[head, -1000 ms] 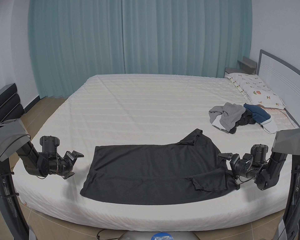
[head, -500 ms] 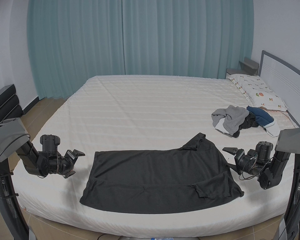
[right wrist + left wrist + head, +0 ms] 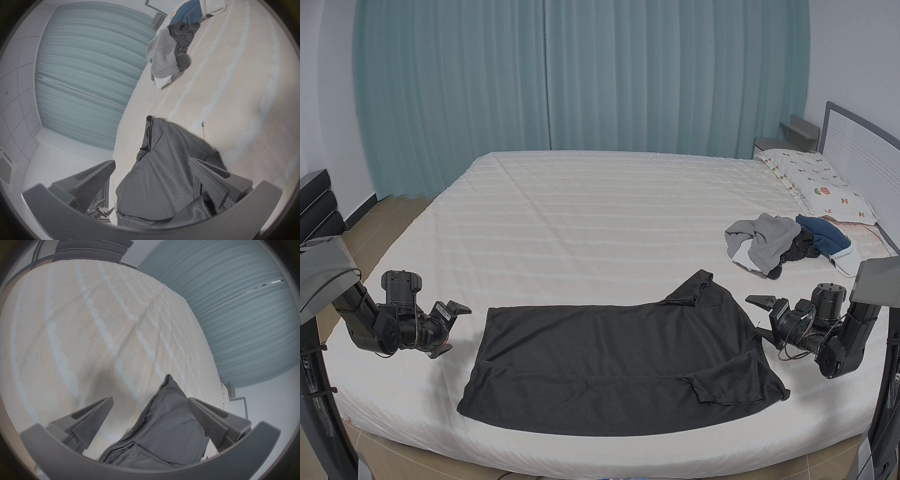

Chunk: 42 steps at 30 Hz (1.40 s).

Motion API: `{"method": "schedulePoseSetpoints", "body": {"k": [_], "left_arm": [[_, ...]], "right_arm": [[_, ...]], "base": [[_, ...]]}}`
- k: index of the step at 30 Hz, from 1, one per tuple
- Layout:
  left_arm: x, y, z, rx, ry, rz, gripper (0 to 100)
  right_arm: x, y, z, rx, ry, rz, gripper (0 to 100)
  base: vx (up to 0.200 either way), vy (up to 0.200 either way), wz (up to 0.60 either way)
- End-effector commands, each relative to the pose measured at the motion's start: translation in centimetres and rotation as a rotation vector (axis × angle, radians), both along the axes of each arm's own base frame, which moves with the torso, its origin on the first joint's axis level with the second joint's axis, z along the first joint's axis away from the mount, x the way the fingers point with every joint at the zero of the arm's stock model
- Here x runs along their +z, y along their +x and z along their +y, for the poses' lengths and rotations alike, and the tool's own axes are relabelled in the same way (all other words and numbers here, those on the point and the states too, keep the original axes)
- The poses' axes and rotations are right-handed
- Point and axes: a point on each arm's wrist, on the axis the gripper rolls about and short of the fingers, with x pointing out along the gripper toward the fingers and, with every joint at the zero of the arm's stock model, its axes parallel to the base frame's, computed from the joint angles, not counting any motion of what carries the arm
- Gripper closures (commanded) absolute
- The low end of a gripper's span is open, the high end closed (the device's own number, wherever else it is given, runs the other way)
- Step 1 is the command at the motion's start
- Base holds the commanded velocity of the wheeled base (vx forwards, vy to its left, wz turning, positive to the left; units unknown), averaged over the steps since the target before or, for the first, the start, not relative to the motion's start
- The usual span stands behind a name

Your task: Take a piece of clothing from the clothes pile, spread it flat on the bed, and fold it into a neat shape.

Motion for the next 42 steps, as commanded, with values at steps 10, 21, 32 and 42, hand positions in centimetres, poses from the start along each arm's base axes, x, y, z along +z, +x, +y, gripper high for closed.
{"method": "schedulePoseSetpoints", "body": {"k": [10, 21, 32, 42], "left_arm": [[1.0, 0.7, -0.2, -0.010, 0.007, -0.045, 0], [1.4, 6.6, -0.5, -0.029, 0.030, -0.173, 0], [-1.3, 9.4, -2.5, -0.156, 0.121, -0.122, 0], [-2.4, 9.9, -2.9, -0.186, 0.151, -0.123, 0]], "right_arm": [[-0.6, 0.2, -0.1, -0.004, -0.001, 0.013, 0], [-1.4, 0.2, 0.0, 0.002, 0.001, 0.035, 0], [-1.7, 0.0, 0.4, 0.014, -0.003, 0.044, 0], [-1.8, 0.0, 0.5, 0.018, -0.008, 0.045, 0]], "base": [[0.000, -0.020, 0.00], [0.000, 0.000, 0.00], [0.000, 0.000, 0.00], [0.000, 0.000, 0.00]]}}
